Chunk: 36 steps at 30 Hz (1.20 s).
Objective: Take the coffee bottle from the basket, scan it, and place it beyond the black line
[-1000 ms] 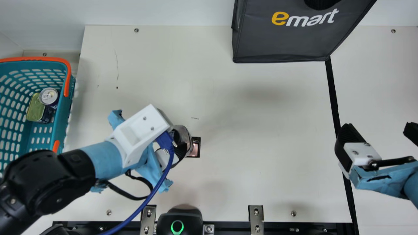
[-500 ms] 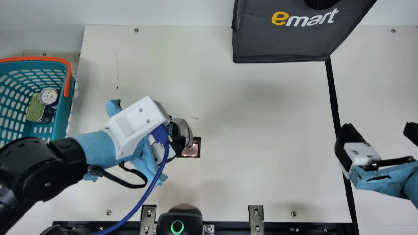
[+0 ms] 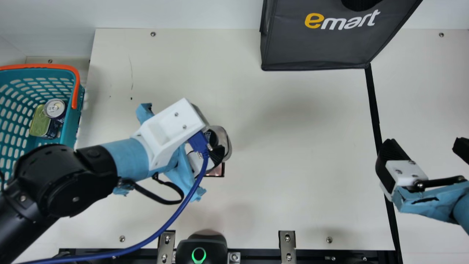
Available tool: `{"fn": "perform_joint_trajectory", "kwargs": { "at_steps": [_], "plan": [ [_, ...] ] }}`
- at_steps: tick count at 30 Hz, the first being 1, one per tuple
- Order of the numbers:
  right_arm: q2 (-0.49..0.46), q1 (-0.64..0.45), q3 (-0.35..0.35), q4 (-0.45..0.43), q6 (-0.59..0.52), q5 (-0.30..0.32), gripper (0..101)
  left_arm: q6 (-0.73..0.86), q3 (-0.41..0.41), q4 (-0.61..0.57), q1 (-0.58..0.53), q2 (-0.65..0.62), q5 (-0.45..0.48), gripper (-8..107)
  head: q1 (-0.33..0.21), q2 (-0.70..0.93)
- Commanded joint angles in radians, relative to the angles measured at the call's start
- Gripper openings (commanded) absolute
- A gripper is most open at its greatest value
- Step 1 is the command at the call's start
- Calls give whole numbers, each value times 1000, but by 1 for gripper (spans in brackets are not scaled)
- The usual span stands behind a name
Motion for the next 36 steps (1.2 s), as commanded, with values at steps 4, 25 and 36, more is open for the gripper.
{"fn": "perform_joint_trajectory", "kwargs": {
  "at_steps": [4, 25, 36],
  "plan": [
    [0, 0, 0, 0, 0, -1, 91, -25, -36, 18, -29, 43, -16, 10, -15, 2],
    [0, 0, 0, 0, 0, -1, 91, -99, -139, 67, -129, 218, -88, 10, -15, 2],
    [0, 0, 0, 0, 0, -1, 91, -120, -176, 65, -151, 294, -127, 10, -15, 2]
  ]
}}
